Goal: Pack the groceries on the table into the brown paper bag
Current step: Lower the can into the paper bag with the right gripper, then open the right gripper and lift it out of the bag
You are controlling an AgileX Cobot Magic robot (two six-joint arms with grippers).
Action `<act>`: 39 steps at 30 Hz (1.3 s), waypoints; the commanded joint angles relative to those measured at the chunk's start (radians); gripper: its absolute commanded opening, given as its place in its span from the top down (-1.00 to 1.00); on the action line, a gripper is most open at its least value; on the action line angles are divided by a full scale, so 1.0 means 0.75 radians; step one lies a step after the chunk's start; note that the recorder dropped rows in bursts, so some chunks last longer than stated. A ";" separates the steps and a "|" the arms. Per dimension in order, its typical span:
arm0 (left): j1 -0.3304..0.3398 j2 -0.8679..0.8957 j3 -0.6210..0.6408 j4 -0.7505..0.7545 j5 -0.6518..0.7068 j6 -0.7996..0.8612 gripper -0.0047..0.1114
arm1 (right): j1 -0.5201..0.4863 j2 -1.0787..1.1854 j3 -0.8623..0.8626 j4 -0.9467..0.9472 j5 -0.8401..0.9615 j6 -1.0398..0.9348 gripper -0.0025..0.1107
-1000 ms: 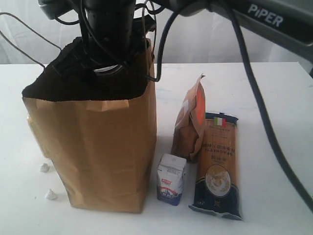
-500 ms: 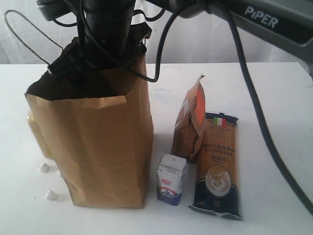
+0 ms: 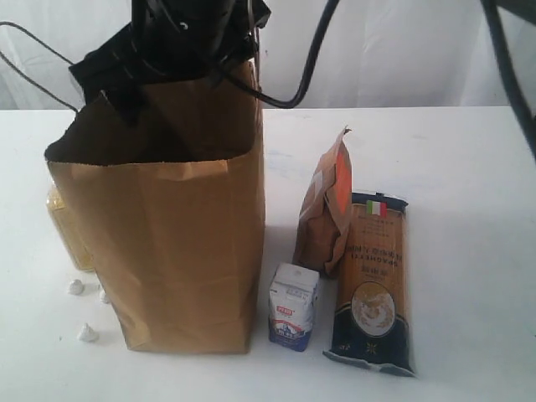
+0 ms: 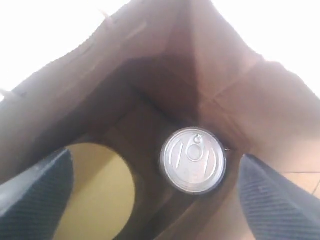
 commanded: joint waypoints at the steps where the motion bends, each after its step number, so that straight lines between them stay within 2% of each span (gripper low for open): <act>1: 0.002 -0.006 0.006 -0.011 0.005 0.000 0.92 | 0.052 -0.070 -0.001 -0.006 -0.007 -0.002 -0.49; 9: 0.002 -0.006 0.006 -0.011 0.005 0.000 0.92 | 0.177 -0.179 -0.001 -0.105 -0.007 -0.002 -0.48; 16: 0.002 -0.006 0.006 -0.011 0.005 0.000 0.92 | 0.192 -0.200 0.012 -0.104 -0.007 0.006 -0.48; 32: 0.002 -0.006 0.006 -0.011 0.005 0.000 0.92 | 0.192 -0.269 0.385 -0.090 -0.066 0.080 -0.48; 39: 0.002 -0.006 0.006 -0.011 0.005 0.000 0.92 | 0.166 -0.318 0.547 -0.035 -0.211 0.092 -0.48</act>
